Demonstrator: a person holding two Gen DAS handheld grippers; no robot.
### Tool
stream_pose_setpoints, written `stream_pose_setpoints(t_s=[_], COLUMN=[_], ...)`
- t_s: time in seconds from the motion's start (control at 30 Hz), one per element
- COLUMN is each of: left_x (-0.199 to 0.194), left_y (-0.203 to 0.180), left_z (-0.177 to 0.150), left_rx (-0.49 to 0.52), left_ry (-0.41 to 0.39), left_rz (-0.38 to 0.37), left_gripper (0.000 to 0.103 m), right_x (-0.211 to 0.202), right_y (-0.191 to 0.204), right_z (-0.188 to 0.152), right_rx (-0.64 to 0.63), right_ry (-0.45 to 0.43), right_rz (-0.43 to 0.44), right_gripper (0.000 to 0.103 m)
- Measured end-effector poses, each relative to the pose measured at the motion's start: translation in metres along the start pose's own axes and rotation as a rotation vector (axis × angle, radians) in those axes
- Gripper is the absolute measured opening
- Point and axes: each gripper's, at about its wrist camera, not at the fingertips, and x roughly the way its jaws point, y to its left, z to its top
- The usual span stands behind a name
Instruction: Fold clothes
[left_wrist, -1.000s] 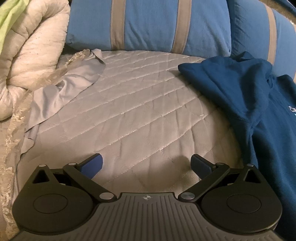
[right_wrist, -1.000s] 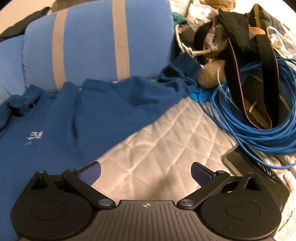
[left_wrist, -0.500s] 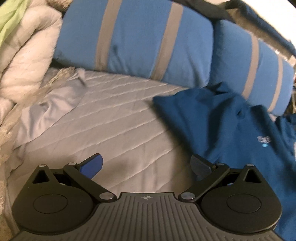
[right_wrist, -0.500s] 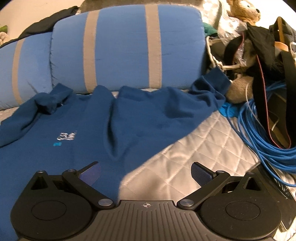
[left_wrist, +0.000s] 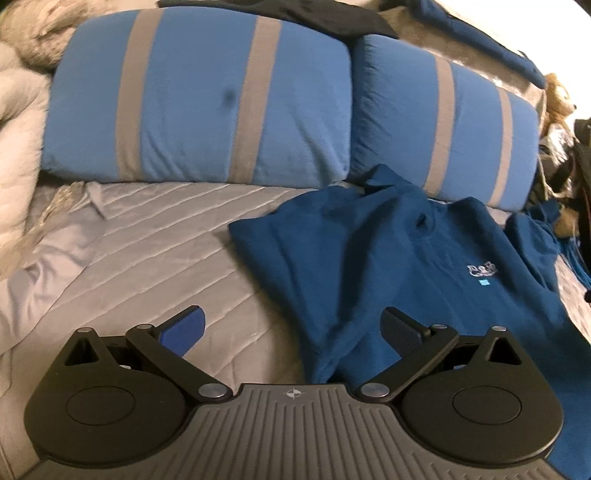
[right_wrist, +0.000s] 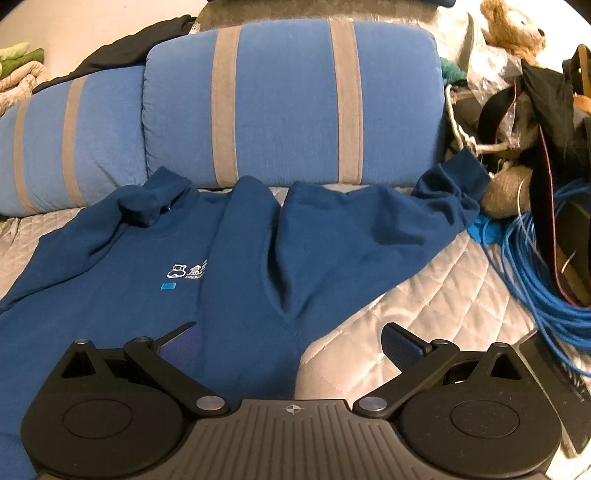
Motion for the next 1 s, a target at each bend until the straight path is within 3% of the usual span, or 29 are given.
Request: stream_pose_setpoints(t_s=[0.43, 0.67, 0.73, 0.8, 0.87, 0.93, 0.97, 1.0], left_x=[0.03, 0.065, 0.077, 0.089, 0.102, 0.115, 0.119, 0.123], left_y=[-0.031, -0.065, -0.076, -0.085, -0.093, -0.102, -0.104, -0.107], left_z=[0.01, 0.012, 0.009, 0.007, 0.006, 0.004, 0.003, 0.003], left_rx=[0.126, 0.257, 0.295, 0.325, 0.353, 0.38, 0.391, 0.4], left_ry=[-0.018, 0.008, 0.023, 0.042, 0.064, 0.083, 0.097, 0.112], left_rz=[-0.011, -0.017, -0.007, -0.001, 0.01, 0.03, 0.034, 0.038], left_gripper=[0.102, 0.093, 0.088, 0.071, 0.061, 0.058, 0.048, 0.031], right_x=[0.011, 0.019, 0.02, 0.02, 0.018, 0.015, 0.015, 0.014], right_y=[0.025, 0.056, 0.066, 0.075, 0.083, 0.088, 0.089, 0.09], right_z=[-0.007, -0.015, -0.016, -0.018, -0.019, -0.02, -0.021, -0.021], right_rx=[-0.016, -0.019, -0.029, -0.053, -0.086, -0.108, -0.116, -0.126], right_ry=[0.037, 0.064, 0.069, 0.068, 0.056, 0.041, 0.039, 0.039], right_rz=[0.057, 0.112, 0.123, 0.117, 0.089, 0.065, 0.057, 0.051], right_gripper=[0.103, 0.103, 0.103, 0.103, 0.103, 0.103, 0.103, 0.103])
